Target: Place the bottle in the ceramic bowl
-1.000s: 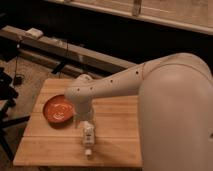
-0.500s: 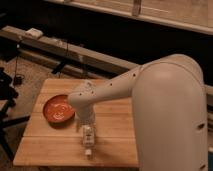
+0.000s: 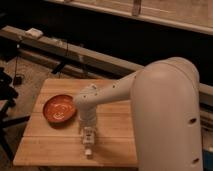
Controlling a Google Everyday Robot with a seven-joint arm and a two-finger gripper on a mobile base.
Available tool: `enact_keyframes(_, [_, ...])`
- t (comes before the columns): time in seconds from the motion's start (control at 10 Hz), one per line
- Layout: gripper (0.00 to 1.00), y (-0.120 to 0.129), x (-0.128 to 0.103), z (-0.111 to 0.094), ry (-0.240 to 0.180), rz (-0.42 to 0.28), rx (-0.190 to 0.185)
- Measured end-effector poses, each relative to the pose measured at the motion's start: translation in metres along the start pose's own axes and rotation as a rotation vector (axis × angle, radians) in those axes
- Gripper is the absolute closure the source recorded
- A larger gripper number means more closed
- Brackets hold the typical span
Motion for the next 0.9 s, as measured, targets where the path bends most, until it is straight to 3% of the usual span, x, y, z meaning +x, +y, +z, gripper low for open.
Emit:
enact_keyframes(0.3, [0.38,0.000,-0.006,0.010,0.013,-0.011,0.000])
enact_keyframes(0.7, [0.78,-0.002,-0.013,0.008,0.031,-0.013,0.018])
enact_keyframes(0.9, [0.97,-0.005,-0.023,-0.015,0.020,-0.019,0.022])
